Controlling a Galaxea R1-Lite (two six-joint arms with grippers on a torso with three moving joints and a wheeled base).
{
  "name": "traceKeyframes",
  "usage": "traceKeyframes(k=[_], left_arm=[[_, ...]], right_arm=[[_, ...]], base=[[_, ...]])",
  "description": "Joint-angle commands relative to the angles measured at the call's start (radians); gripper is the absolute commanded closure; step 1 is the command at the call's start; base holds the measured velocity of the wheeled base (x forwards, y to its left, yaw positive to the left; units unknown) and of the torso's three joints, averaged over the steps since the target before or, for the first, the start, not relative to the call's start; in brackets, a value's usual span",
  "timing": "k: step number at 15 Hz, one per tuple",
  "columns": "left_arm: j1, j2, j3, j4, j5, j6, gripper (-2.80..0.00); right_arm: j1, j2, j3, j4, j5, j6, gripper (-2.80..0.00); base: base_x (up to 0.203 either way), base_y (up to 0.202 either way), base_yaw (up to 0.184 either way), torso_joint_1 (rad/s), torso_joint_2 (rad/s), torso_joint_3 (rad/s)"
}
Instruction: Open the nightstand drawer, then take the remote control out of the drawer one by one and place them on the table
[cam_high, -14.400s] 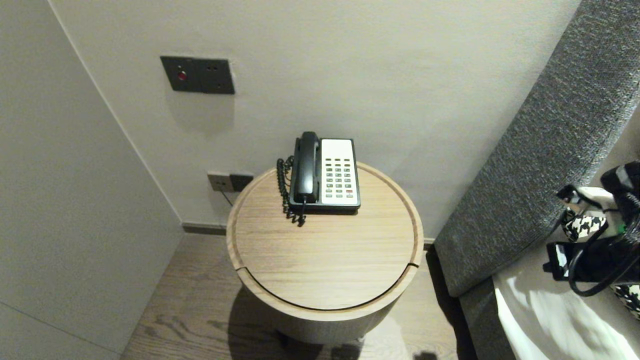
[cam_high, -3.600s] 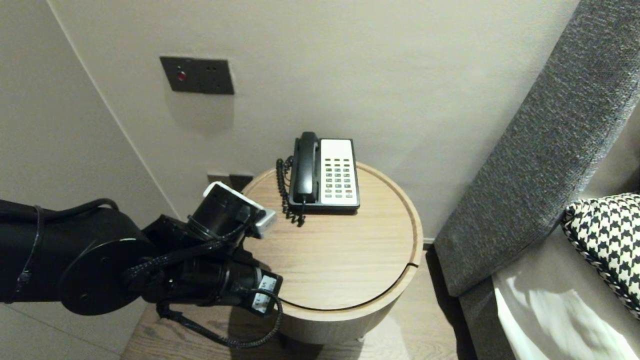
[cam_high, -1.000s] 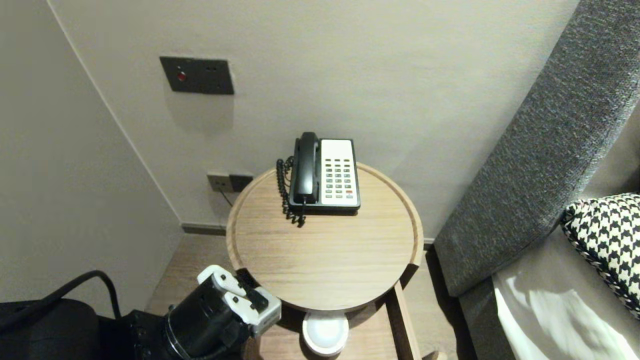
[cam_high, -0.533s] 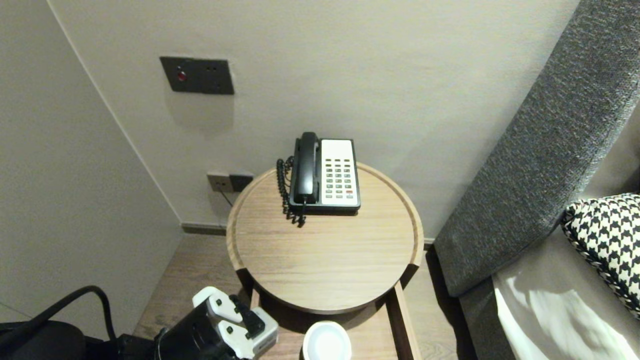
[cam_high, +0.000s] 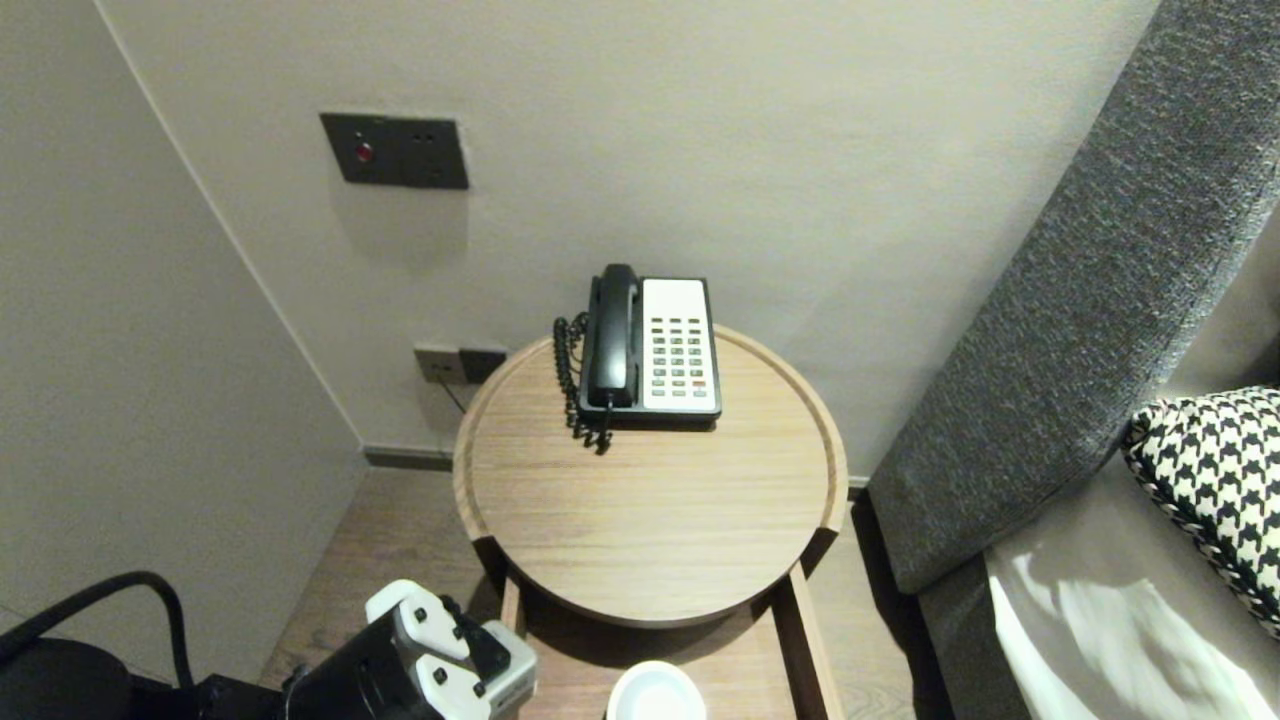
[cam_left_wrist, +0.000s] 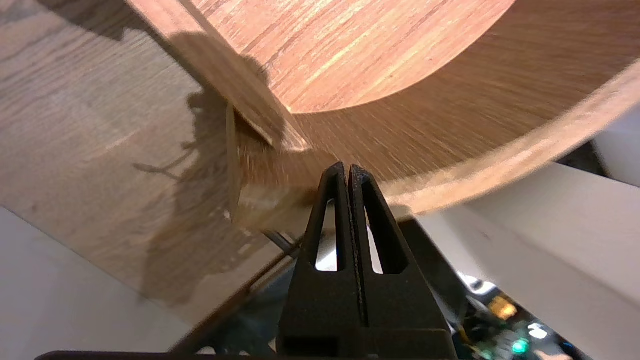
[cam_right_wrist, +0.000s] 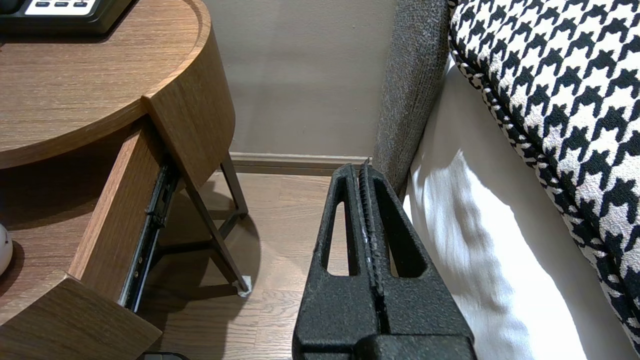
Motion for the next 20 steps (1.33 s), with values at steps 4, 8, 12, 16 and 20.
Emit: traceKeyframes(k=[4,8,12,16,20], left_arm=[[0.046,0.012,-0.165,0.132,0.004,-0.022,0.00],[0.121,0.099,-0.326,0.341,0.002,-0.031,0.00],[0.176,0.164,-0.354,0.299,-0.012,-0.035,0.00],[0.189,0.263,-0.410,0.248,-0.012,-0.129,0.00],[0.187,0.293,-0.402,0.257,-0.014,-0.135,0.00]], right_arm=[[0.000,0.001,0.040,-0.001,0.000,0.000,0.00],[0.000,0.000,0.040,-0.001,0.000,0.000,0.00],[0.000,0.001,0.040,-0.001,0.000,0.000,0.00],[0.000,0.000,0.040,-0.001,0.000,0.000,0.00],[0.000,0.001,0.040,-0.001,0.000,0.000,0.00]], base=[[0.000,0.000,0.000,0.000,0.00,0.000],[0.000,0.000,0.000,0.000,0.00,0.000],[0.000,0.000,0.000,0.000,0.00,0.000],[0.000,0.000,0.000,0.000,0.00,0.000],[0.000,0.000,0.000,0.000,0.00,0.000]])
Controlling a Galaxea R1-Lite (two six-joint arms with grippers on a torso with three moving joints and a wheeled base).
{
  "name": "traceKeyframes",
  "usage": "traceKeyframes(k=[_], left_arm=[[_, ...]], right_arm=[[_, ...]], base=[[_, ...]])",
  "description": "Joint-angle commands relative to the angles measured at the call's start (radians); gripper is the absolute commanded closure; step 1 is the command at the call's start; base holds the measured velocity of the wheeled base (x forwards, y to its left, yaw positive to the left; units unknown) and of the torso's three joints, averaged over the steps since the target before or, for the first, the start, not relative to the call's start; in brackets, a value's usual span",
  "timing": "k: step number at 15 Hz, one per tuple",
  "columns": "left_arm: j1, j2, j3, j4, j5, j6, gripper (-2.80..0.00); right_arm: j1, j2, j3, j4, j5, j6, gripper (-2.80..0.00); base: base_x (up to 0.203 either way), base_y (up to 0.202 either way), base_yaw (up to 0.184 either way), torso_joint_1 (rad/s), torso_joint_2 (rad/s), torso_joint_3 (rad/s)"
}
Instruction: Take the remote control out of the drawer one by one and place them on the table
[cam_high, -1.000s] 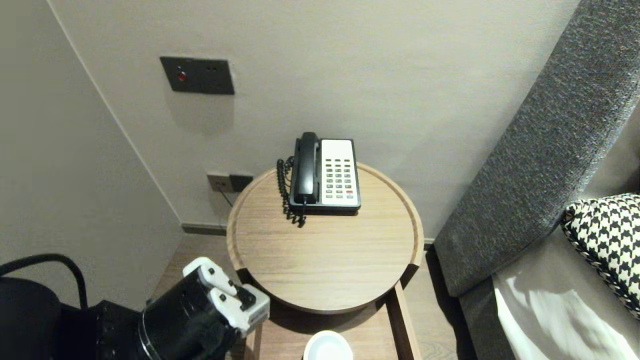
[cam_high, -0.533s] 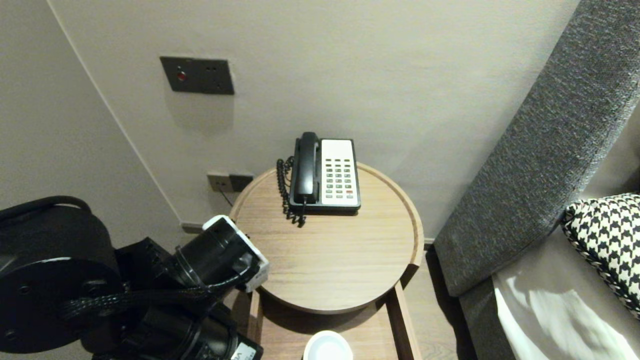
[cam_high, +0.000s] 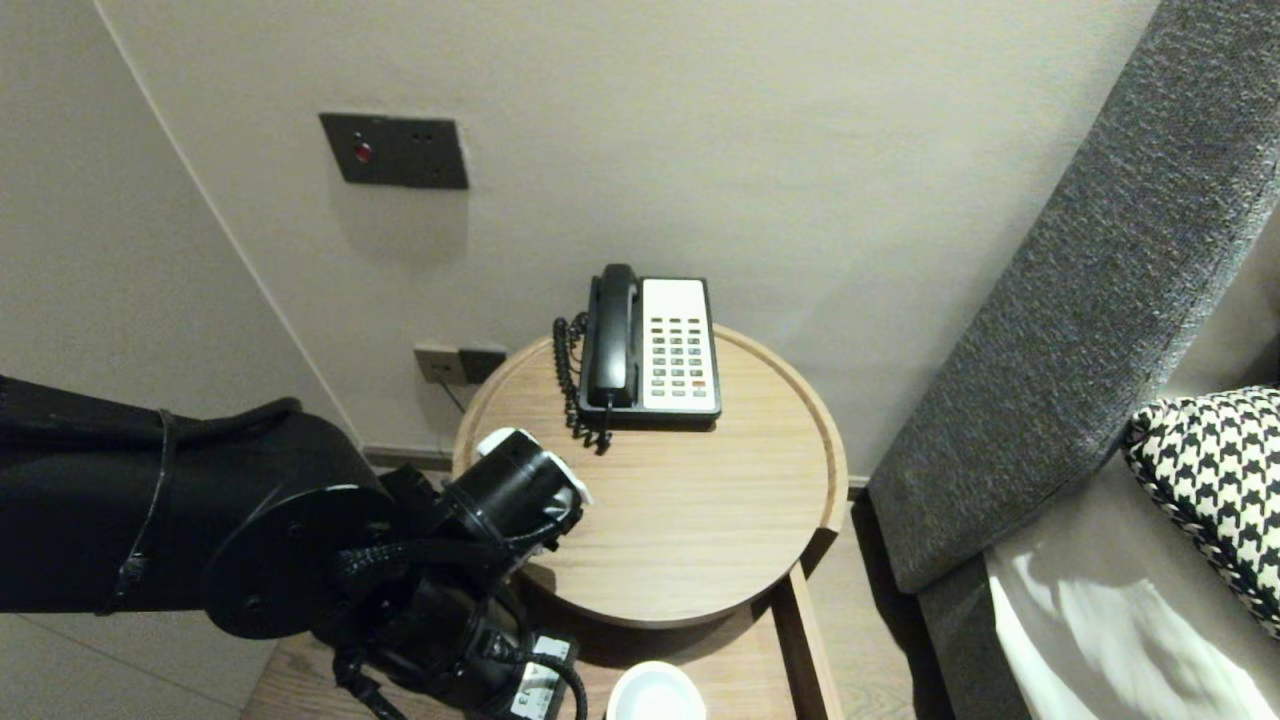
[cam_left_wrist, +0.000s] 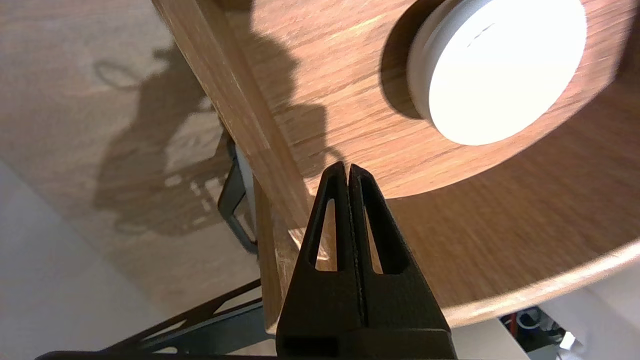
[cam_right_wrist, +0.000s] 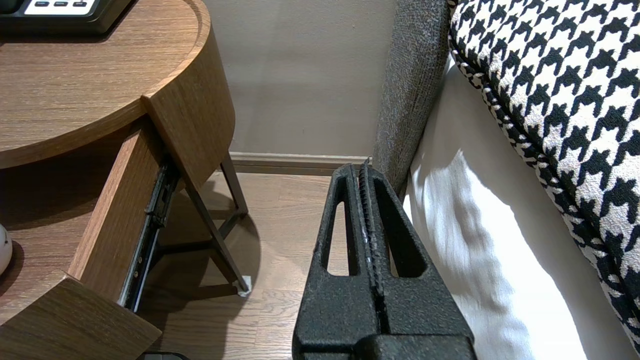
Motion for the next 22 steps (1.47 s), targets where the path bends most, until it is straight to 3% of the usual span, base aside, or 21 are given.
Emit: traceKeyframes(k=[1,9,10,11,19,22], left_arm=[[-0.006,0.020,-0.002,0.015,0.000,-0.004,0.00],[-0.057,0.037,-0.034,0.021,-0.003,-0.043,0.00],[-0.063,0.040,-0.048,0.022,-0.001,-0.055,-0.18],[-0.066,0.043,-0.066,0.025,0.001,-0.063,-2.80],[-0.095,0.176,-0.247,0.110,-0.003,-0.071,-2.80],[-0.116,0.225,-0.343,0.166,-0.004,-0.120,-2.80]], right_arm=[[0.000,0.000,0.040,-0.001,0.000,0.000,0.00],[0.000,0.001,0.040,-0.001,0.000,0.000,0.00],[0.000,0.001,0.040,-0.001,0.000,0.000,0.00],[0.000,0.000,0.040,-0.001,0.000,0.000,0.00],[0.000,0.001,0.040,-0.001,0.000,0.000,0.00],[0.000,0.001,0.040,-0.001,0.000,0.000,0.00]], base=[[0.000,0.000,0.000,0.000,0.00,0.000],[0.000,0.000,0.000,0.000,0.00,0.000],[0.000,0.000,0.000,0.000,0.00,0.000],[0.000,0.000,0.000,0.000,0.00,0.000],[0.000,0.000,0.000,0.000,0.00,0.000],[0.000,0.000,0.000,0.000,0.00,0.000]])
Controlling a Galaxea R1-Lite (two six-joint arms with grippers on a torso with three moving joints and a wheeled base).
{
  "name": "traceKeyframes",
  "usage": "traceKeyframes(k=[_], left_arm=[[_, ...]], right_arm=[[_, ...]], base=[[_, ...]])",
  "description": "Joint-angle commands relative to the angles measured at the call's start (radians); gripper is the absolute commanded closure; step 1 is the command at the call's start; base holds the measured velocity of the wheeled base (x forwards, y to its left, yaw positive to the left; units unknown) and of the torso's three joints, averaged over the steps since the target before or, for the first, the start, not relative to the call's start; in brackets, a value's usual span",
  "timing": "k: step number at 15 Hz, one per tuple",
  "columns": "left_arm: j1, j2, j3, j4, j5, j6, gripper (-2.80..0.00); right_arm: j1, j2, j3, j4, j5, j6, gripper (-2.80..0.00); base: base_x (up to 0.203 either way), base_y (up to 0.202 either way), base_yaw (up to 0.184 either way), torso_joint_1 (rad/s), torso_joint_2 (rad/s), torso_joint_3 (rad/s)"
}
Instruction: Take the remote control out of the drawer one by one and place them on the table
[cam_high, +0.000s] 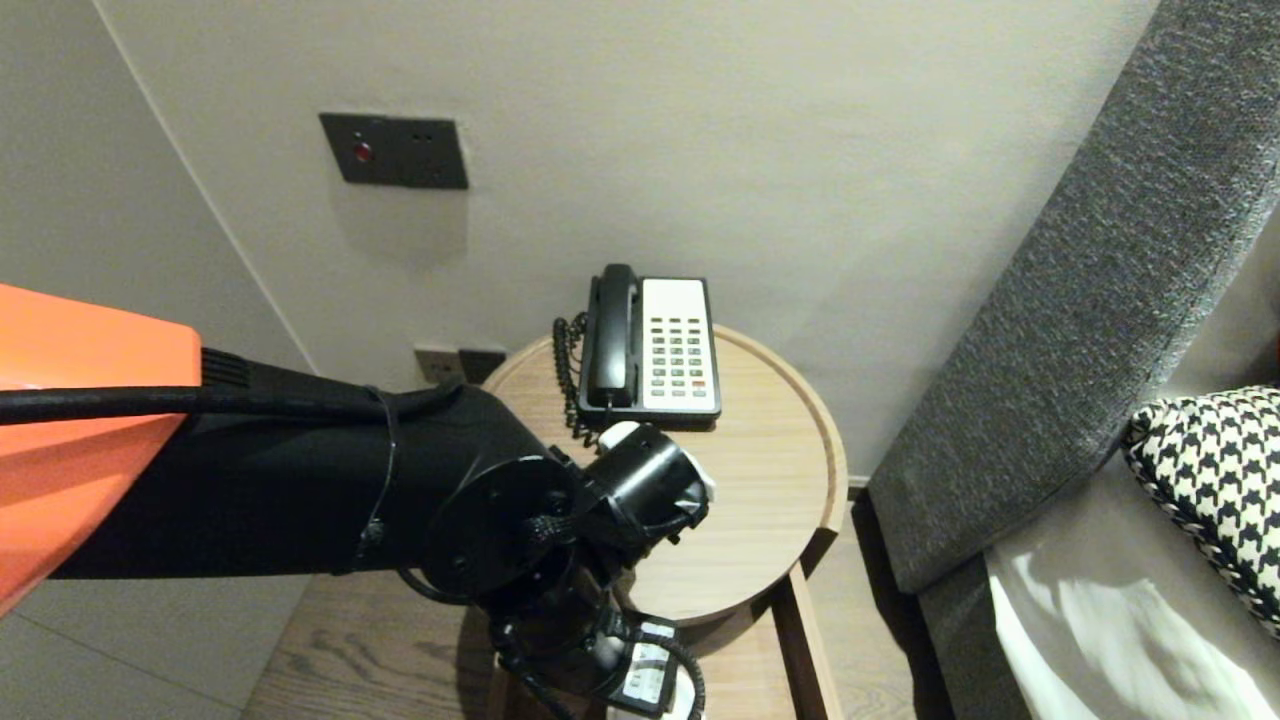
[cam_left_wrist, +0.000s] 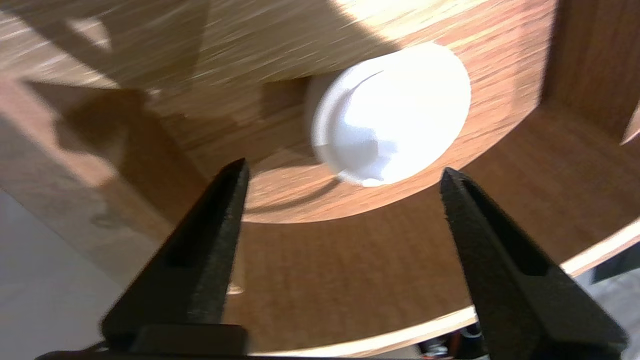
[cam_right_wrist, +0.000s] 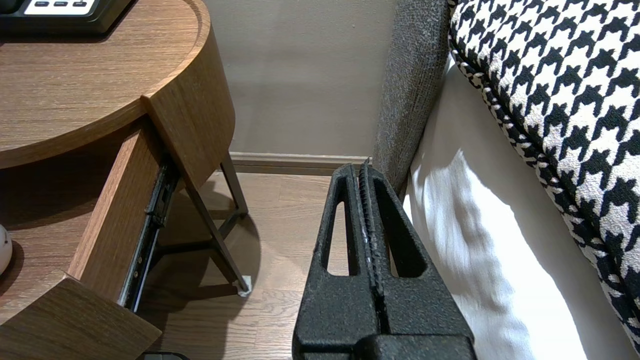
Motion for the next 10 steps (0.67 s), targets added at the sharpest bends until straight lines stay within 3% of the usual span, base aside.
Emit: traceKeyframes(k=[1,10], left_arm=[[-0.012,0.055,-0.078,0.065,-0.002,-0.019,-2.80],[-0.053,0.168,-0.191,0.150,0.003,-0.092,-2.80]], right_arm=[[0.000,0.001,0.040,-0.002,0.000,0.000,0.00],[0.002,0.001,0.040,-0.001,0.000,-0.002,0.00]], base=[[0.000,0.000,0.000,0.000,0.00,0.000],[0.000,0.000,0.000,0.000,0.00,0.000]])
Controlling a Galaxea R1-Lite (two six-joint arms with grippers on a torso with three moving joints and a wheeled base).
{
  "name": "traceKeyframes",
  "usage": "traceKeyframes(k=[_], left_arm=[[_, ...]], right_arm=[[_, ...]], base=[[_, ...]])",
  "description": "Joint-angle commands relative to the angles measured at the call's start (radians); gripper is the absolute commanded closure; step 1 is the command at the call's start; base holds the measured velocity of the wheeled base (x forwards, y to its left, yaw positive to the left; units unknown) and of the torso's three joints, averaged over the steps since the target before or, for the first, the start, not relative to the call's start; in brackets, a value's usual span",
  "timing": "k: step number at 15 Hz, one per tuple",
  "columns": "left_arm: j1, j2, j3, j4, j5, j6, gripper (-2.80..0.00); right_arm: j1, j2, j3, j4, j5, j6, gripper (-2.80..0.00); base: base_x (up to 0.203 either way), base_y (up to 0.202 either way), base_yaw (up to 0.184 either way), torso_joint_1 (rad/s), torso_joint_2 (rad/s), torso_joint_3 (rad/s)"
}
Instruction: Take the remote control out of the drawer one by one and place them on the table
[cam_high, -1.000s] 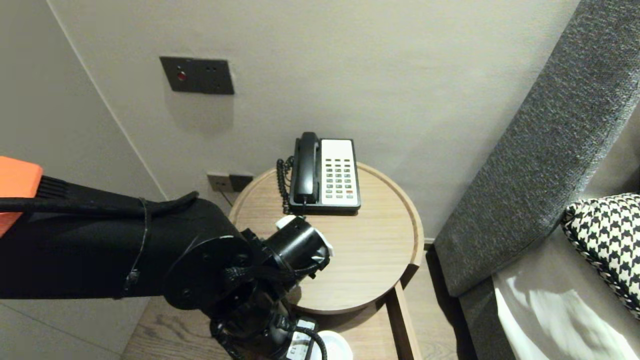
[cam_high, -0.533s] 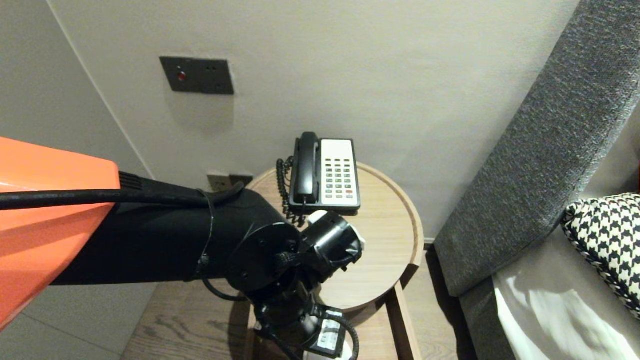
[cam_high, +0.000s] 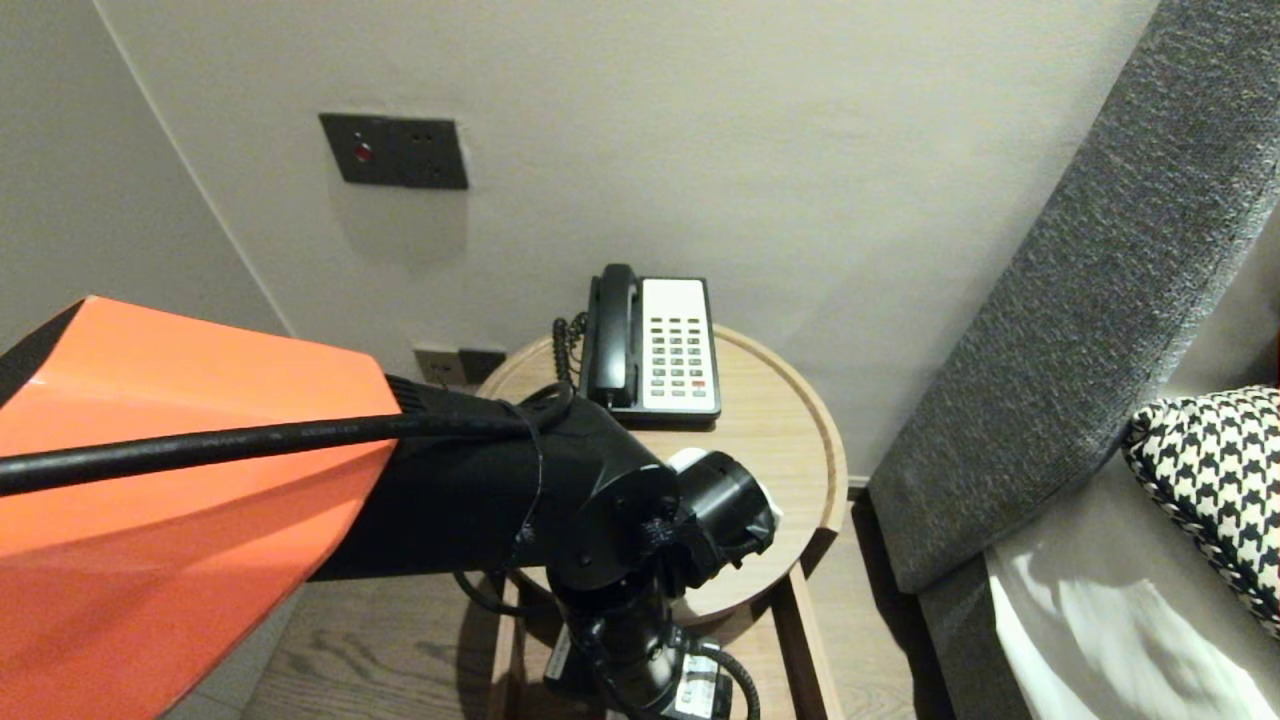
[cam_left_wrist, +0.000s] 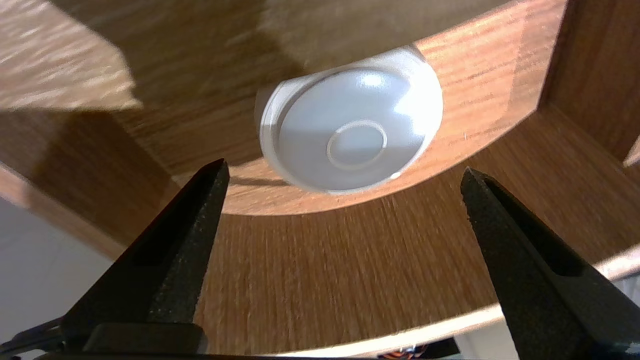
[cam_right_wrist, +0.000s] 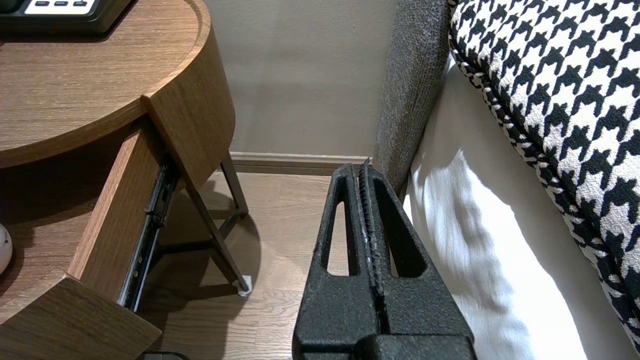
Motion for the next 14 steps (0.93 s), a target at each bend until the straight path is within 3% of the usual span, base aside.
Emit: traceKeyframes(k=[1,14], left_arm=[[-0.003,0.032,-0.009,0.005,0.005,-0.012,-2.80],[-0.011,0.101,-0.013,-0.031,0.007,-0.009,-2.80]], right_arm=[[0.000,0.003,0.040,0.001,0.001,0.000,0.00],[0.000,0.003,0.040,0.001,0.001,0.000,0.00]], base=[[0.000,0.000,0.000,0.000,0.00,0.000],[0.000,0.000,0.000,0.000,0.00,0.000]])
